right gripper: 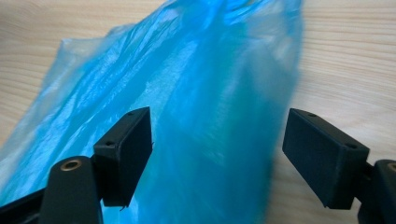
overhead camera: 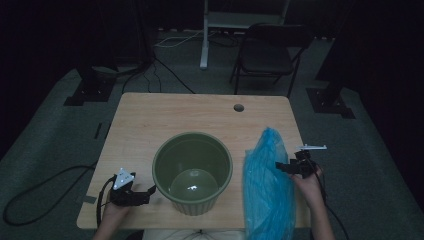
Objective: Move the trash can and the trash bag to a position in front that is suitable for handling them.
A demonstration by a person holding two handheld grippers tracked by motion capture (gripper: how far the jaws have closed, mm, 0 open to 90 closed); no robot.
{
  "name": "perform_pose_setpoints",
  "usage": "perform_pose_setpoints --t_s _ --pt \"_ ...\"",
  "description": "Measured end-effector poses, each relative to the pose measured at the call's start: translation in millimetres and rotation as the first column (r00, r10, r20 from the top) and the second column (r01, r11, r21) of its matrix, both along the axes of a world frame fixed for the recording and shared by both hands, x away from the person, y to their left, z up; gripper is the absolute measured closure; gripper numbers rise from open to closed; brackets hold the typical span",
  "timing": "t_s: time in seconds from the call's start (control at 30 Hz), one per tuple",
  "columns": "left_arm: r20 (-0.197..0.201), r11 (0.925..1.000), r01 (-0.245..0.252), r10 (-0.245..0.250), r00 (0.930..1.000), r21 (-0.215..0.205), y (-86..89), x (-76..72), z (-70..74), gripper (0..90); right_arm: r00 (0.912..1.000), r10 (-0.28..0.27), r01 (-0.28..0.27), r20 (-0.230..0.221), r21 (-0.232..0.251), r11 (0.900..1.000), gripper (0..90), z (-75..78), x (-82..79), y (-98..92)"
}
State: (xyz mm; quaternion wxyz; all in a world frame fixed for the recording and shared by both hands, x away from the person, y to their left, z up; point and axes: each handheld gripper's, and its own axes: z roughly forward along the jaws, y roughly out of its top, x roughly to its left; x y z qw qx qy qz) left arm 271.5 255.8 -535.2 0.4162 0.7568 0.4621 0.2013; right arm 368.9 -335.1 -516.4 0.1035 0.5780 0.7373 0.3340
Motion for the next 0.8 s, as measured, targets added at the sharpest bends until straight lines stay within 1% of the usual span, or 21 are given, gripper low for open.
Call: perform_pose_setpoints --t_s 0.03,0.1,0.17,0.2,0.27,0.3,0.33,0.37,0.4,0.43,0.5,0.57,0.63,0.67,0.73,0.77,0.8 --pt "0.002 1.0000 -0.002 0.002 1.0000 0.001 0.3 0.2 0.2 3.1 1.0000 0.001 -0.001 -0.003 -0.013 1.000 23.6 -2.9 1.5 5.2" --pt "0.003 1.0000 -0.002 0.002 1.0000 0.000 -0.1 0.3 0.6 3.1 0.9997 0.017 -0.018 -0.015 -0.055 0.998 23.5 -7.8 4.3 16.6" --pt "0.005 1.0000 0.003 -0.003 1.0000 0.008 -0.8 0.2 0.6 3.1 0.9993 0.031 -0.033 -0.018 -0.080 0.996 23.4 -11.1 6.1 27.6" --pt "0.005 0.9999 0.003 -0.003 1.0000 0.011 -1.0 0.1 0.5 3.1 0.9989 0.044 -0.045 -0.018 -0.089 0.995 23.5 -12.5 6.7 32.9" --pt "0.004 1.0000 0.002 -0.002 1.0000 0.010 -0.6 -0.2 0.3 3.1 0.9987 0.050 -0.050 -0.003 -0.121 0.991 23.2 -14.5 7.0 43.3" --pt "0.004 0.9999 -0.001 0.001 1.0000 0.012 -0.3 -0.5 0.5 3.1 0.9981 0.061 -0.060 0.002 -0.125 0.990 23.3 -14.8 6.8 48.4" --pt "0.005 0.9999 -0.002 0.002 1.0000 0.011 0.0 -0.8 0.9 3.1 0.9972 0.074 -0.072 0.008 -0.137 0.988 23.3 -15.1 6.2 53.3" --pt "0.005 1.0000 -0.003 0.003 1.0000 0.009 0.0 -1.0 1.4 3.1 0.9967 0.080 -0.077 0.014 -0.160 0.984 23.0 -15.7 4.8 59.2" --pt "0.007 0.9999 -0.005 0.005 1.0000 0.010 -0.3 -1.2 1.8 3.1 0.9954 0.093 -0.087 0.025 -0.191 0.978 23.1 -16.6 3.0 65.6" --pt "0.009 0.9999 -0.003 0.003 1.0000 0.012 -0.3 -1.3 2.2 3.1 0.9937 0.109 -0.099 0.028 -0.231 0.968 23.8 -17.1 0.7 72.3" --pt "0.010 0.9999 0.000 0.000 0.9999 0.012 -1.3 -1.1 2.5 3.1 0.9895 0.140 -0.129 0.033 -0.228 0.965 26.6 -17.0 -4.1 81.3" --pt "0.010 1.0000 0.001 -0.001 0.9999 0.009 -2.9 -1.1 2.4 3.1 0.9835 0.179 -0.168 0.026 -0.231 0.958 38.9 -14.3 -8.5 85.9" --pt "0.008 0.9999 0.010 -0.010 0.9999 0.012 -4.2 -0.9 2.6 3.1 0.9793 0.201 -0.190 0.024 -0.229 0.955 46.7 -12.8 -12.5 87.0" --pt "0.005 0.9998 0.015 -0.015 0.9999 0.011 -5.1 -0.7 2.5 3.1 0.9761 0.216 -0.205 0.023 -0.231 0.951 53.3 -12.3 -14.1 86.2" --pt "0.002 0.9996 0.027 -0.027 0.9996 0.011 -7.2 0.0 2.0 3.1 0.9712 0.238 -0.229 0.011 -0.234 0.945 70.5 -10.1 -17.0 82.3" --pt "0.004 0.9993 0.032 -0.032 0.9995 0.018 -8.2 0.0 1.9 3.1 0.9709 0.240 -0.233 0.001 -0.235 0.944 82.2 -9.1 -18.4 79.8" --pt "0.003 0.9991 0.036 -0.036 0.9994 0.021 -9.3 0.1 1.8 3.1 0.9711 0.238 -0.235 -0.012 -0.220 0.947 88.8 -8.6 -19.3 76.2"
